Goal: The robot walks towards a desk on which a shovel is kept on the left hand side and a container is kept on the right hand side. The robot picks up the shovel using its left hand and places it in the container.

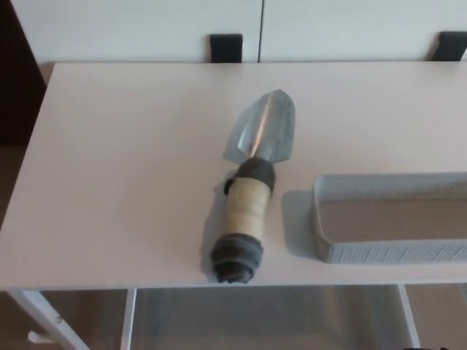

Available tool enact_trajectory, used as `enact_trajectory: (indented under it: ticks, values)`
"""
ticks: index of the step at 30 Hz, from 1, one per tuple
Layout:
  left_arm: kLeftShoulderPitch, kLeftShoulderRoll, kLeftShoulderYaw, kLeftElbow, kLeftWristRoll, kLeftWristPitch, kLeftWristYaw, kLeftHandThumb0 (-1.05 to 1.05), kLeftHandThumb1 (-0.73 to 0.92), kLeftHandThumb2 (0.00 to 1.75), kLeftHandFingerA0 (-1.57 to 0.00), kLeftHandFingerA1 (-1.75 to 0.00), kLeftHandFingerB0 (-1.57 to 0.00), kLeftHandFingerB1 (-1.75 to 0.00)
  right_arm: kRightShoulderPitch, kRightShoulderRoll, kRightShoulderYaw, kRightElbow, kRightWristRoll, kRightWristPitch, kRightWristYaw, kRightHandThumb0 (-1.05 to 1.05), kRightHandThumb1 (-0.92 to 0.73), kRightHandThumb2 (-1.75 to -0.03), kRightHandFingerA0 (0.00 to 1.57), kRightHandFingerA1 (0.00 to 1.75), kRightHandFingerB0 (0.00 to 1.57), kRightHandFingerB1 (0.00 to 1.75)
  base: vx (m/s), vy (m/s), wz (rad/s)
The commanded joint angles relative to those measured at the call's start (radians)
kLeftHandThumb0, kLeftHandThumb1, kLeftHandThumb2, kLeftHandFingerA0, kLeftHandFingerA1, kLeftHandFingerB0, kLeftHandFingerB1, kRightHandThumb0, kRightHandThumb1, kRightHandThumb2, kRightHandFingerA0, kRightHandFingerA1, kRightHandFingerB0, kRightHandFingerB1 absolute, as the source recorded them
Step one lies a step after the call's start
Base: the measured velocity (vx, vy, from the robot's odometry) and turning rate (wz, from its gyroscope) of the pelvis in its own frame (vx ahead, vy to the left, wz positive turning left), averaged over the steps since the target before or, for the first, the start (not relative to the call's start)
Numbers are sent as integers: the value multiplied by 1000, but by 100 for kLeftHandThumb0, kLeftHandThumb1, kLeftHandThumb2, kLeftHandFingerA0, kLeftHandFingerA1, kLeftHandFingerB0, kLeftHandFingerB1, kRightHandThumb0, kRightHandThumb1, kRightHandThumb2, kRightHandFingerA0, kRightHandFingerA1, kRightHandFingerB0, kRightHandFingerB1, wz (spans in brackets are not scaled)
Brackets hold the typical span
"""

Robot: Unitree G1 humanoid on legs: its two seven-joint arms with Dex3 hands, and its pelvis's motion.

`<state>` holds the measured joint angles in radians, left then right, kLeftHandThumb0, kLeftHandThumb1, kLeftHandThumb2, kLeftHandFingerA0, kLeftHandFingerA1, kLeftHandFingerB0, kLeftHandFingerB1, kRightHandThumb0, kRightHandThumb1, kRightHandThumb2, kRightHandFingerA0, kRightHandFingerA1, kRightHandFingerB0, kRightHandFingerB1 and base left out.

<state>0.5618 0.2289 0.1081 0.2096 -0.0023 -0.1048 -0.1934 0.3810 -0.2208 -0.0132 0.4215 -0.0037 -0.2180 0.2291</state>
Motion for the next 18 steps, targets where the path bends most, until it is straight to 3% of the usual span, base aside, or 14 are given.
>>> enact_trajectory:
  ticks: [1,4,8,18]
  values:
    - [-1,8,0,0,15,-24,11,-39,63,59,-57,-47,-40,-39,5,-7,-7,-15,1,9,1,-22,-63,-56,65,64,42,50,82,-210,23]
    - [-10,9,-2,11,19,-23,14,-39,63,58,-58,-47,-41,-38,-1,-8,-6,-13,-4,16,-4,-22,-62,-57,64,63,41,50,122,-389,5]
    - [13,-8,-5,-53,-45,29,-39,-40,64,58,-49,-45,-37,-38,-5,-2,-11,-10,2,19,-9,-21,-62,-56,66,64,42,51,7,-29,1]
    - [103,-69,-97,-193,-48,126,-63,-41,69,60,-42,-41,-32,-35,4,0,-12,5,3,-2,-1,-22,-63,-56,63,63,39,50,19,199,-10]
